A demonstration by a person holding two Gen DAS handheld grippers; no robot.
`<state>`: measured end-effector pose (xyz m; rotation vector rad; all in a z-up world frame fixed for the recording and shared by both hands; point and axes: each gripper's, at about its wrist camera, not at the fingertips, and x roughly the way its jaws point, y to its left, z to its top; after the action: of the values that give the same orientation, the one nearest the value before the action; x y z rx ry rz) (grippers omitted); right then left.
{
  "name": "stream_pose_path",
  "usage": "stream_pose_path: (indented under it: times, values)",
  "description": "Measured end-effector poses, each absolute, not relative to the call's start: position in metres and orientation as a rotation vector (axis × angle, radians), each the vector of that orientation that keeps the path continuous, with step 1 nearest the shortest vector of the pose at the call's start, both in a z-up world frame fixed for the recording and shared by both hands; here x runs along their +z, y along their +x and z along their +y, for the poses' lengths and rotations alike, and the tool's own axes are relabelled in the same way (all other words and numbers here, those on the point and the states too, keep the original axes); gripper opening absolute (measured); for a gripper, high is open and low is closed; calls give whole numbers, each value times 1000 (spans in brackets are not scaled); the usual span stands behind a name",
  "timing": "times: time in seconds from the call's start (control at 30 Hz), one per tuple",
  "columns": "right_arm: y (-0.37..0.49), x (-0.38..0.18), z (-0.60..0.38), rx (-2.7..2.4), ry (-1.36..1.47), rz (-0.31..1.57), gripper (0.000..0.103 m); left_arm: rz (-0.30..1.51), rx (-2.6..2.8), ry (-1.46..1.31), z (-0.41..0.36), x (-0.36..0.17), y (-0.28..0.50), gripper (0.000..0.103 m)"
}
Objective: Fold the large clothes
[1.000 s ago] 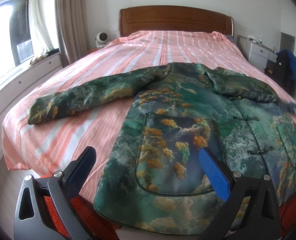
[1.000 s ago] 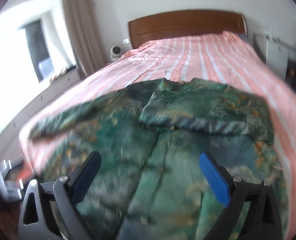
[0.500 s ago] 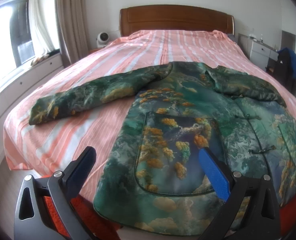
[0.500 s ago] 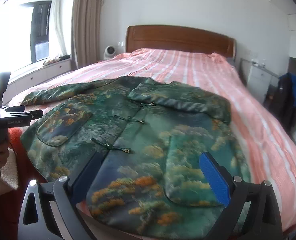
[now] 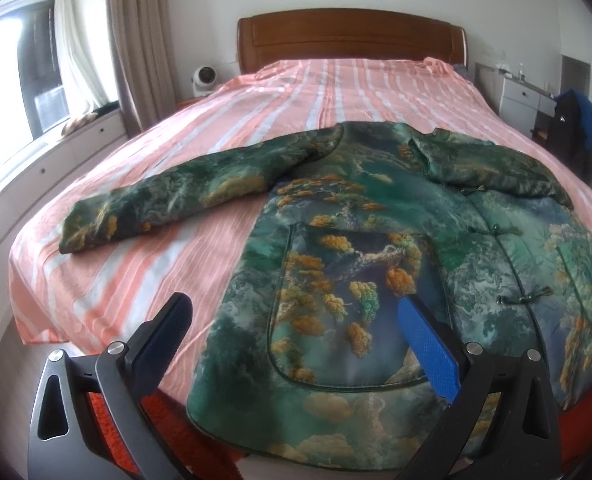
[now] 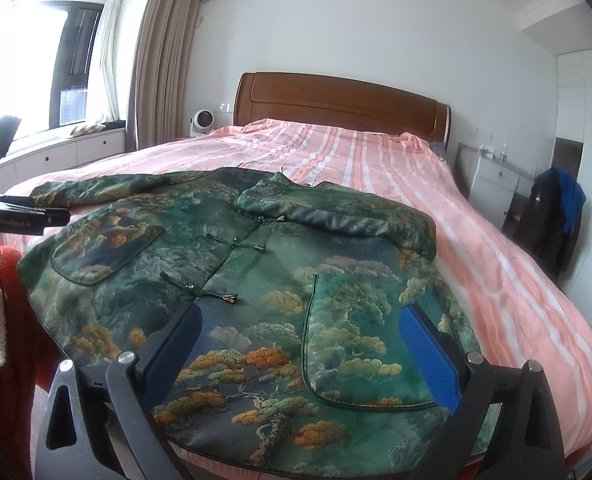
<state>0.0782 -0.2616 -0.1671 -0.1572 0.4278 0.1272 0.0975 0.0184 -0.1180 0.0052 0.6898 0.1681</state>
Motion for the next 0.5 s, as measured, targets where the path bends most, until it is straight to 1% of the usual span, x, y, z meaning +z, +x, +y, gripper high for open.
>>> stream_pose_path:
  times: [0.33,0.5]
  values:
    - [79,-170,-259,129,-175,419,98,694,172,4,21,-118,99,103]
    - [78,-172,-257,135,-186,420,98,687,201,-12,33,-112,103,103]
